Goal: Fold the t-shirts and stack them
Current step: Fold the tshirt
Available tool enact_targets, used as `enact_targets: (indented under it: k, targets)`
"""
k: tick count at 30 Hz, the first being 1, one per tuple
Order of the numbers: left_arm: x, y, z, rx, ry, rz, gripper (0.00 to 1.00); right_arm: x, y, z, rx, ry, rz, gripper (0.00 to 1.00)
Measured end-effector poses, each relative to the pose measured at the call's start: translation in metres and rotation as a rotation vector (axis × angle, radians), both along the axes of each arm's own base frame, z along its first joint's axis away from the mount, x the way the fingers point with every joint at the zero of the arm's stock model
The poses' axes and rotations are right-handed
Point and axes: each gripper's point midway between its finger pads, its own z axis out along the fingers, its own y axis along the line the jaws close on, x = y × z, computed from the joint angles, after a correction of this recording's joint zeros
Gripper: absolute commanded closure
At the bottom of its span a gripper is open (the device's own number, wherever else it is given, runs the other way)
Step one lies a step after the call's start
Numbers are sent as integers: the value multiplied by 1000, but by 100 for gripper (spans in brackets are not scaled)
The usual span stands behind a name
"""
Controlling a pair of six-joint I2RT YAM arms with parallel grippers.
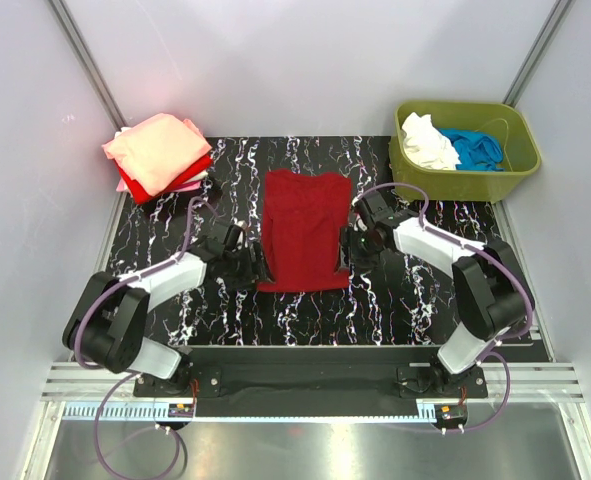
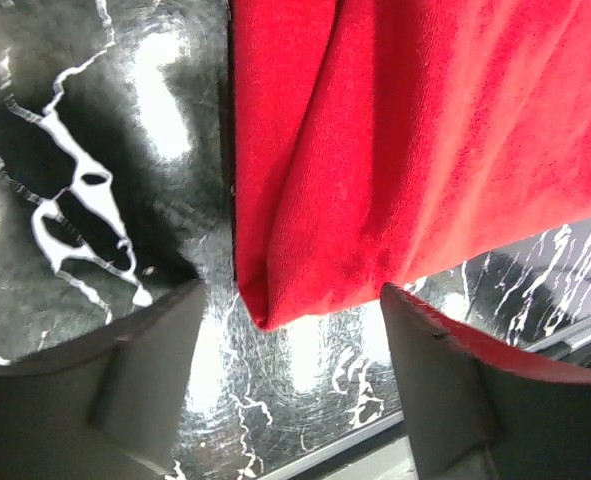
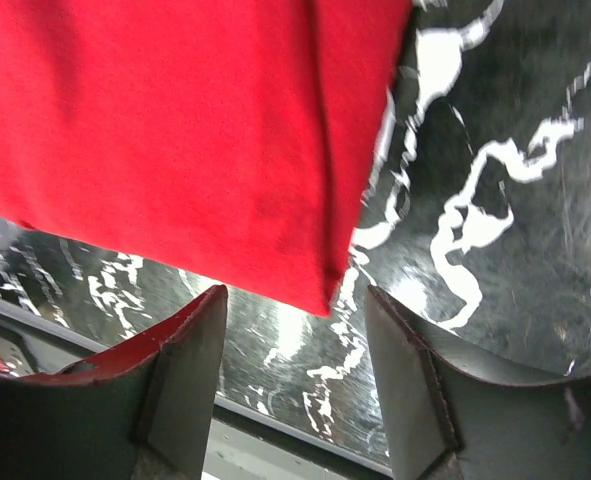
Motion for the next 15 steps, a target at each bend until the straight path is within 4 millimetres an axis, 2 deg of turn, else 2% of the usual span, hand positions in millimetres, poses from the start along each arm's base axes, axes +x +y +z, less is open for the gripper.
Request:
enact_targets:
  k: [4, 7, 9, 12, 15]
  targets:
    - [0, 3, 3, -2, -26, 21, 19, -11, -6, -9, -20, 37, -1, 35]
    - [0, 2, 1, -12, -30, 34, 24, -13, -6, -14, -26, 50, 0, 42]
    - [2, 1, 0, -25, -37, 44, 30, -14, -7, -20, -34, 66, 2, 44]
    - [7, -5, -1, -58, -43, 54, 40, -16, -8, -28, -46, 90, 6, 55]
    - [11, -12, -4, -90, -40, 61, 52, -18, -9, -34, -57, 114, 8, 57]
